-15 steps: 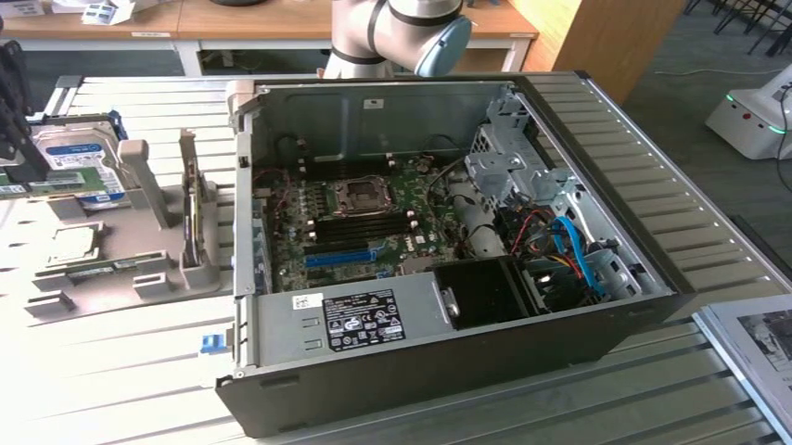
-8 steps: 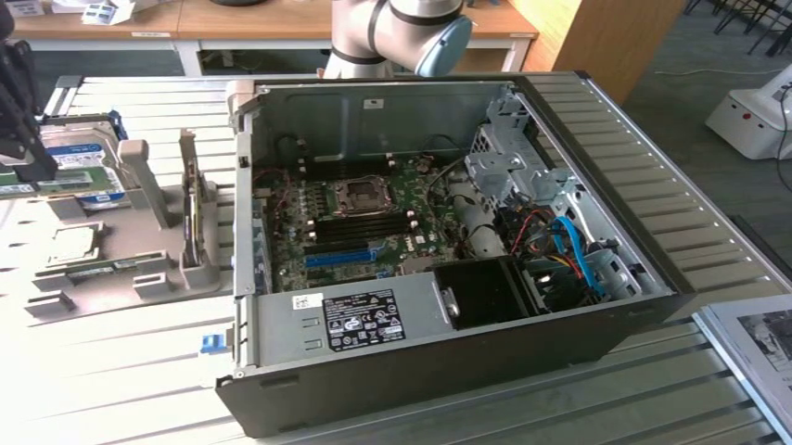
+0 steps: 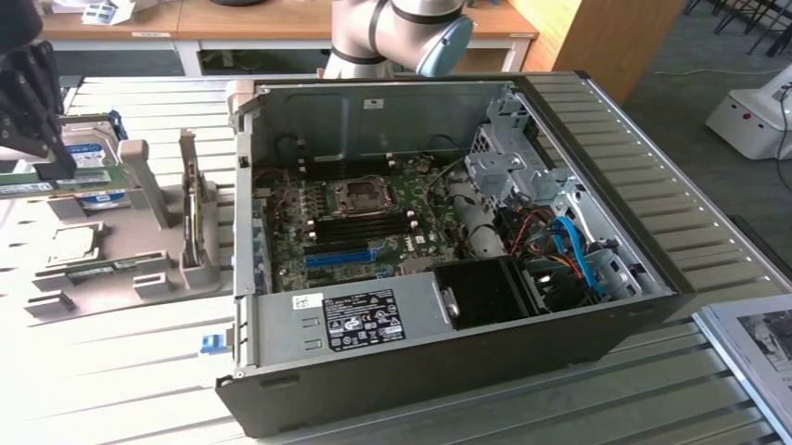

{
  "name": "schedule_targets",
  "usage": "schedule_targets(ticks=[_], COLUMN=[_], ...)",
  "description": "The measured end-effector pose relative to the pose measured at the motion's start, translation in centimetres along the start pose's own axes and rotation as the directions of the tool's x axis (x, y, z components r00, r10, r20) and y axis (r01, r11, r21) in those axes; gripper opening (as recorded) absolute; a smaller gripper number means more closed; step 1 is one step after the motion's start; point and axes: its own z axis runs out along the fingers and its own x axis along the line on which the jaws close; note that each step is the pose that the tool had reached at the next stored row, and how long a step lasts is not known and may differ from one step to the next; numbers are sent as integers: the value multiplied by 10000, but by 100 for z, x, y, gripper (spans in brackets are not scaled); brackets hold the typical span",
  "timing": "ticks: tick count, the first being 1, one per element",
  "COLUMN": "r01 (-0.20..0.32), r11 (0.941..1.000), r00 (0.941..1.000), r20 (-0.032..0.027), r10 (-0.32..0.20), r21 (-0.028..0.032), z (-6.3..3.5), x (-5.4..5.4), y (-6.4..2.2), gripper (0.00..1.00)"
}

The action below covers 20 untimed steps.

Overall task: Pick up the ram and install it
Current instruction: 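Pick up the ram and move it above insertion slot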

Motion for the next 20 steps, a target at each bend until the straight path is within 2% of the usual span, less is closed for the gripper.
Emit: schedule_targets(ticks=[5, 11, 20], r01=[-1, -2, -1], r11=[10000, 10000, 10000], r00=[10000, 10000, 10000], r20=[-2, -2, -4], r10=[1, 2, 1], r21=[-77, -79, -78], z=[-8, -16, -112], x=[2, 2, 0], y=[-99, -101, -95], gripper=[11, 11, 11])
